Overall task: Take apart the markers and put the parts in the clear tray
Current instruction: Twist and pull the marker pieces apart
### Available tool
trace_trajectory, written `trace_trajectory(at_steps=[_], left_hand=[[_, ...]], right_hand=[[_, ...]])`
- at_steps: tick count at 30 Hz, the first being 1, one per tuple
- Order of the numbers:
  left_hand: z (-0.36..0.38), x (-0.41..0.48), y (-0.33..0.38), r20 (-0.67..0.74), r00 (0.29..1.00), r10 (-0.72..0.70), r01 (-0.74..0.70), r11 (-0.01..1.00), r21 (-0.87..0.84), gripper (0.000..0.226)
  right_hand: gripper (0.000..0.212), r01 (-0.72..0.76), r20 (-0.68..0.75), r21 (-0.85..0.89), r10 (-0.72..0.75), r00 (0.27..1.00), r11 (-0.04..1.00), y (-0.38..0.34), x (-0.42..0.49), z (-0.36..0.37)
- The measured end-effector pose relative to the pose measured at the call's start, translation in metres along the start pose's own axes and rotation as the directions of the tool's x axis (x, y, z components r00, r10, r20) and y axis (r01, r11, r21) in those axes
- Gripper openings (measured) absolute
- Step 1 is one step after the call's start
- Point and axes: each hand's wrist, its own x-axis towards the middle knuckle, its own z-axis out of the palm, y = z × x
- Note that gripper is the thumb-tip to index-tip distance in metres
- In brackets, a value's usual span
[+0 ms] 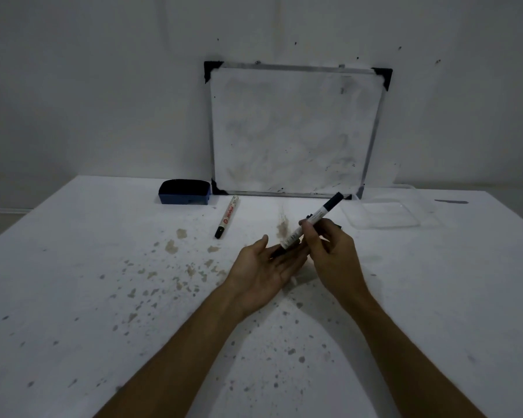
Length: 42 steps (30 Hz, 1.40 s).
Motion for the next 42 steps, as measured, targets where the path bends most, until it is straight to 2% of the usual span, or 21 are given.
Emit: trace_trajectory(at_steps=[2,4,5,9,13,16,19,21,22,24,26,27,30,32,34,36,38,42], left_hand=[[-0.001,0.002,0.001,0.008,1.000,-0.026,0.026,0.999,0.032,0.054],[-0.002,0.001,0.003,0.024,0.999,-0.042,0.041,0.998,0.042,0.047],[-0.002,0.001,0.005,0.034,0.998,-0.047,0.045,0.998,0.046,0.045],[-0.005,0.000,0.010,0.058,0.997,-0.043,0.038,0.995,0.096,0.041],[-0.003,-0.001,0.008,0.021,1.000,-0.021,0.015,0.967,0.254,0.037],[-0.003,-0.003,0.012,0.015,0.999,0.042,-0.044,0.905,0.424,0.030],[-0.007,-0.005,0.022,0.043,0.993,0.110,-0.115,0.827,0.550,0.025],[-0.010,-0.005,0.028,0.052,0.983,0.178,-0.170,0.746,0.644,0.022],[-0.011,-0.004,0.030,0.053,0.970,0.235,-0.205,0.687,0.697,0.021],[-0.014,-0.002,0.032,0.075,0.921,0.382,-0.290,0.547,0.785,0.019],[-0.017,0.001,0.032,0.128,0.841,0.525,-0.375,0.397,0.838,0.019],[-0.019,0.001,0.031,0.159,0.799,0.581,-0.404,0.321,0.856,0.019],[-0.023,0.005,0.024,0.230,0.694,0.683,-0.421,0.126,0.898,0.019],[-0.024,0.008,0.018,0.291,0.642,0.709,-0.373,-0.042,0.927,0.018],[-0.024,0.010,0.013,0.361,0.622,0.694,-0.314,-0.201,0.928,0.020],[-0.025,0.010,0.010,0.422,0.624,0.658,-0.286,-0.310,0.907,0.022],[-0.023,0.009,0.009,0.459,0.633,0.623,-0.291,-0.358,0.887,0.022],[-0.022,0.009,0.012,0.436,0.657,0.615,-0.280,-0.338,0.898,0.021]], right_hand=[[0.022,0.106,0.002,-0.154,-0.107,0.994,0.982,0.003,-0.003,0.000],[0.020,0.112,0.050,-0.271,-0.102,0.994,0.956,0.007,-0.006,0.004],[0.018,0.084,0.057,-0.267,-0.072,0.996,0.960,0.008,-0.007,0.007],[0.021,-0.006,-0.020,-0.073,0.004,1.000,0.997,0.005,0.000,0.005],[0.022,-0.132,-0.064,0.048,0.135,0.989,0.990,0.009,0.006,-0.004],[0.029,-0.232,-0.059,0.207,0.249,0.967,0.951,0.012,0.010,-0.011],[0.028,-0.298,-0.045,0.359,0.335,0.941,0.885,0.010,0.014,-0.015],[0.027,-0.321,-0.052,0.361,0.363,0.930,0.875,0.008,0.014,-0.016],[0.027,-0.319,-0.065,0.268,0.347,0.936,0.909,0.009,0.014,-0.017],[0.026,-0.239,-0.064,-0.104,0.233,0.970,0.965,0.013,0.011,-0.018],[0.031,-0.086,-0.002,-0.437,0.095,0.995,0.895,0.016,0.007,-0.017],[0.034,-0.032,0.031,-0.514,0.056,0.998,0.857,0.017,0.004,-0.016],[0.041,0.011,0.093,-0.589,0.054,0.994,0.808,0.019,-0.001,-0.013],[0.039,0.023,0.107,-0.641,0.059,0.993,0.767,0.022,-0.001,-0.012],[0.038,0.008,0.101,-0.647,0.075,0.992,0.762,0.025,0.000,-0.012],[0.040,-0.038,0.058,-0.600,0.091,0.994,0.799,0.024,0.000,-0.012],[0.038,-0.112,-0.048,-0.555,0.103,0.994,0.824,0.023,0.007,-0.015],[0.033,-0.201,-0.179,-0.576,0.118,0.977,0.792,0.028,0.027,-0.025]])
